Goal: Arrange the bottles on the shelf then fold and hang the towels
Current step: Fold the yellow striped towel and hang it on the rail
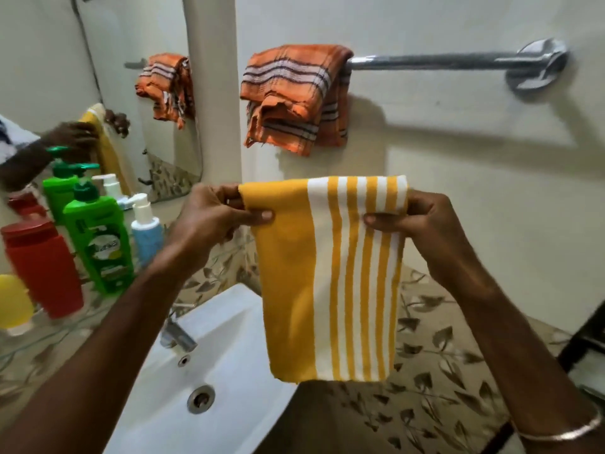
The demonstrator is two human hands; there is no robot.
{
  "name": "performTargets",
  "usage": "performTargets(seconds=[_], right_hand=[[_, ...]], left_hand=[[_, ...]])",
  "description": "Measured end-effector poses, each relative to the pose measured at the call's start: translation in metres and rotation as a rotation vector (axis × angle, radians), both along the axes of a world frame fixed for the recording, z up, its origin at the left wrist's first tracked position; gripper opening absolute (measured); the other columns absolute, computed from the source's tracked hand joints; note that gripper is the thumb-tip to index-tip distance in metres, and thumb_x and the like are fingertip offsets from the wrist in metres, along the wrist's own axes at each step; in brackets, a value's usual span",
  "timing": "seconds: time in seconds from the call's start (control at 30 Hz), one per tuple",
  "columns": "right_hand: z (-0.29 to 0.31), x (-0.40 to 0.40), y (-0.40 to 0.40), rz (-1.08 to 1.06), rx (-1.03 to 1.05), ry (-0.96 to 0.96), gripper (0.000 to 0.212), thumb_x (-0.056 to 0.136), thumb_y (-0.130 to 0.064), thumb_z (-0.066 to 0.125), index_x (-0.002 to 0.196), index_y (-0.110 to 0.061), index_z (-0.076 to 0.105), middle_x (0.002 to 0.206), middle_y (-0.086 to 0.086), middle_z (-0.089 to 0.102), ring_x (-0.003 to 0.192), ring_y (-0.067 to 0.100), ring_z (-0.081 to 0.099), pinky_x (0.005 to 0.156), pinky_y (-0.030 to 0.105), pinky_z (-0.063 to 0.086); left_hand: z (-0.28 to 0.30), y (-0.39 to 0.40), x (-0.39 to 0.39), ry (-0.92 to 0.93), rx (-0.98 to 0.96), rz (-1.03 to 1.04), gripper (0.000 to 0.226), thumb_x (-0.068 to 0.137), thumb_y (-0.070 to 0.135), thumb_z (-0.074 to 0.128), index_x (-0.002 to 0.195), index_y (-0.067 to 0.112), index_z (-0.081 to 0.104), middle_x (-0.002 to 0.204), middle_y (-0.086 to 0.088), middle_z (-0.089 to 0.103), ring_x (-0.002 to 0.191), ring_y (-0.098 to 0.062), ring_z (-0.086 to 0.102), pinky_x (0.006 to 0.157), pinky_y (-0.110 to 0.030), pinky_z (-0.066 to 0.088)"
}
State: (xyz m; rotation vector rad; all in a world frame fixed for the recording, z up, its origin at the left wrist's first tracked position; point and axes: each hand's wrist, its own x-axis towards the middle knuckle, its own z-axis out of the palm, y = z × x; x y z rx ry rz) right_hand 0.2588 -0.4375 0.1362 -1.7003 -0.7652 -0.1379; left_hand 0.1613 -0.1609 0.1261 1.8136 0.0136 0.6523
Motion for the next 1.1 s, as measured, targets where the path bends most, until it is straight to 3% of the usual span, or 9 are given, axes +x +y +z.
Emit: performTargets(seconds=[0.13,0.27,0.43,0.6,0.7,0.77,0.87,0.97,1.1], right_hand=[[0.046,0.008,-0.018,-0.171,-0.036,-0.175,0.028,0.078,-0.028,0.083,0.104,-0.033,0.072,0.095,-0.012,0.076,0.081,0.003,0.073,0.073,0.022,0.06],[0.091,0.012,-0.023,-0.246,0.122,-0.17,0.023,0.089,-0.03,0.075,0.11,-0.024,0.069,0.071,-0.004,0.075,0.051,0.016,0.069,0.042,0.027,0.049],[0.146,0.023,-0.013,-0.253,0.36,-0.207,0.022,0.095,-0.005,0.057,0.112,-0.013,0.067,0.085,0.007,0.079,0.076,0.024,0.078,0.056,0.037,0.06],[0.191,0.046,-0.017,-0.441,0.358,-0.492,0.034,0.085,-0.02,0.062,0.118,-0.019,0.068,0.101,-0.001,0.077,0.09,0.015,0.075,0.082,0.042,0.063],[0.208,0.059,-0.018,-0.528,0.249,-0.529,0.036,0.083,-0.021,0.065,0.119,-0.019,0.068,0.099,-0.004,0.075,0.089,0.014,0.074,0.084,0.039,0.061],[0.21,0.07,-0.018,-0.604,0.133,-0.517,0.046,0.081,-0.024,0.068,0.126,-0.02,0.063,0.108,-0.001,0.075,0.099,0.02,0.072,0.09,0.036,0.058],[0.205,0.081,-0.02,-0.621,-0.124,-0.44,0.095,0.083,-0.029,0.073,0.158,-0.018,0.018,0.127,0.006,0.069,0.117,0.026,0.064,0.097,0.029,0.049],[0.195,0.085,-0.02,-0.577,-0.387,-0.448,0.123,0.084,-0.043,0.077,0.157,-0.025,-0.02,0.137,0.01,0.063,0.119,0.028,0.064,0.101,0.033,0.048],[0.203,0.086,-0.017,-0.555,-0.693,-0.406,0.082,0.086,-0.058,0.067,0.151,-0.026,0.031,0.143,0.007,0.057,0.122,0.027,0.058,0.101,0.041,0.048]], left_hand=[[0.041,-0.021,0.028,-0.333,0.178,0.157,0.031,0.072,0.024,0.083,0.101,0.013,0.075,0.088,-0.003,0.073,0.075,-0.007,0.066,0.063,-0.023,0.055],[0.092,-0.044,0.051,-0.566,0.13,0.161,0.021,0.08,0.017,0.079,0.101,0.019,0.075,0.088,-0.007,0.075,0.061,-0.014,0.065,0.054,-0.028,0.056],[0.145,-0.073,0.079,-0.691,-0.073,0.021,0.024,0.082,0.004,0.066,0.106,0.001,0.066,0.094,-0.025,0.071,0.077,-0.028,0.074,0.056,-0.034,0.059],[0.186,-0.084,0.116,-0.742,-0.03,-0.124,0.043,0.083,0.003,0.068,0.124,0.004,0.053,0.117,-0.018,0.067,0.108,-0.026,0.069,0.08,-0.044,0.062],[0.2,-0.093,0.142,-0.637,0.022,-0.199,0.062,0.083,0.005,0.073,0.136,0.01,0.044,0.131,-0.01,0.062,0.12,-0.017,0.063,0.086,-0.028,0.058],[0.204,-0.096,0.162,-0.525,0.057,-0.247,0.068,0.081,0.011,0.077,0.139,0.014,0.042,0.135,-0.006,0.06,0.122,-0.015,0.061,0.095,-0.032,0.056],[0.199,-0.098,0.184,-0.329,0.15,-0.27,0.071,0.085,0.029,0.077,0.143,0.023,0.036,0.134,0.001,0.061,0.118,-0.016,0.063,0.095,-0.036,0.055],[0.188,-0.099,0.193,-0.287,0.344,-0.159,0.07,0.091,0.047,0.067,0.146,0.03,0.026,0.133,0.007,0.06,0.109,-0.015,0.066,0.086,-0.031,0.054],[0.189,-0.103,0.195,-0.247,0.563,0.034,0.079,0.093,0.062,0.052,0.153,0.02,0.02,0.137,-0.009,0.06,0.118,-0.029,0.061,0.095,-0.039,0.05]])
